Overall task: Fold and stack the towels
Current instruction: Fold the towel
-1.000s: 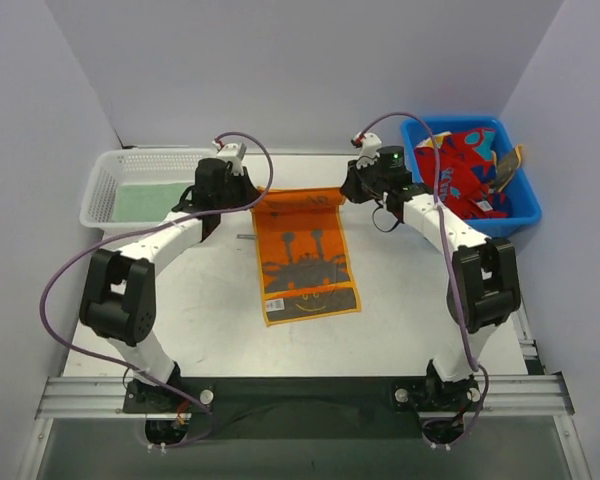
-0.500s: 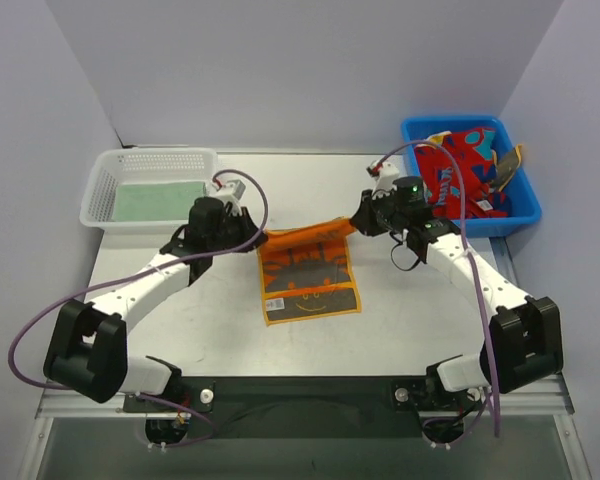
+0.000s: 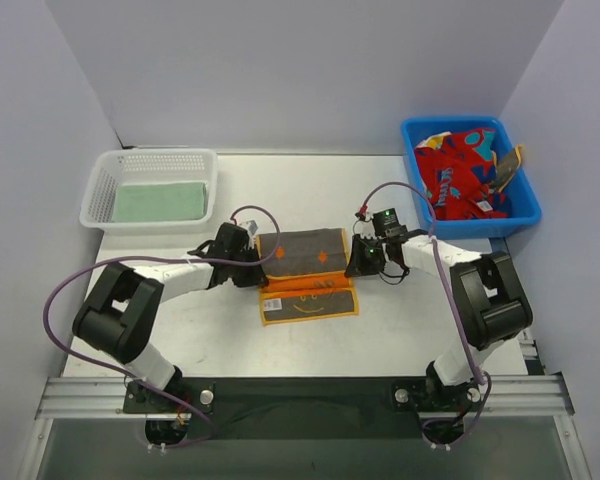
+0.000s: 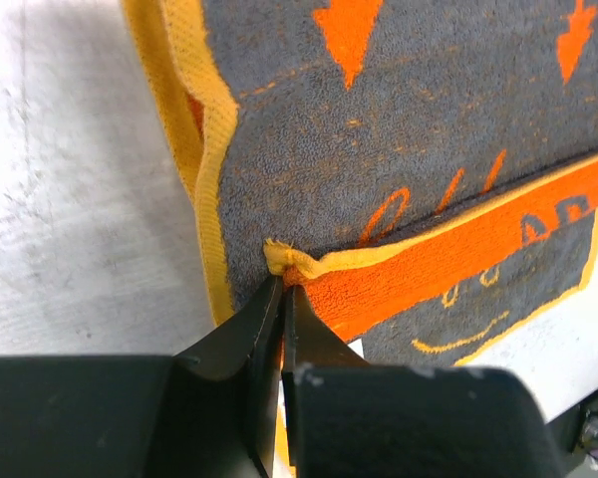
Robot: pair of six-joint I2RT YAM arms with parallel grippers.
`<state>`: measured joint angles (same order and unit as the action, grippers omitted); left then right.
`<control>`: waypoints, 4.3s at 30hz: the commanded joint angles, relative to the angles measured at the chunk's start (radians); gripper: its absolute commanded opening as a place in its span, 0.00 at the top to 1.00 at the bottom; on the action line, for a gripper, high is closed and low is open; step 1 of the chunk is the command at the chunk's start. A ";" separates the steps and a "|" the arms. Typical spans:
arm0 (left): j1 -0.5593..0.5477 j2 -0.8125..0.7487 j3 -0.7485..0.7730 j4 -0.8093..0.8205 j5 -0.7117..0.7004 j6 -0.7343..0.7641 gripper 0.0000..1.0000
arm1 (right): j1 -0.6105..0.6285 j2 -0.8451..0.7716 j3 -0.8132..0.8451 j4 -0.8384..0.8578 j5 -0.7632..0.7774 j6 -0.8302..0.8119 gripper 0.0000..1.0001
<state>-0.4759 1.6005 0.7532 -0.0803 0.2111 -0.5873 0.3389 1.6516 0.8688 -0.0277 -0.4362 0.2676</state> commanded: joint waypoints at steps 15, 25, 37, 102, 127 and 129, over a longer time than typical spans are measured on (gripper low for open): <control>0.049 0.024 0.224 -0.078 -0.078 0.089 1.00 | -0.044 0.022 0.067 -0.043 0.043 0.022 1.00; 0.049 -0.188 0.181 -0.141 -0.070 0.070 1.00 | -0.043 -0.209 0.082 -0.112 0.054 0.032 1.00; -0.004 -0.255 -0.017 -0.116 -0.079 0.011 1.00 | -0.017 -0.250 -0.019 -0.136 0.053 0.070 1.00; -0.135 0.110 0.292 -0.265 -0.154 0.047 0.65 | 0.201 -0.134 0.004 -0.222 0.180 0.029 0.76; -0.178 -0.306 -0.084 -0.242 -0.113 -0.042 0.52 | 0.244 -0.216 -0.079 -0.274 0.160 -0.027 0.79; -0.188 -0.309 -0.103 -0.242 -0.102 -0.043 0.51 | 0.249 -0.217 -0.091 -0.284 0.168 -0.028 0.79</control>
<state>-0.6491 1.3098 0.6708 -0.3458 0.0761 -0.6151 0.5724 1.4315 0.7921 -0.2558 -0.2741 0.2607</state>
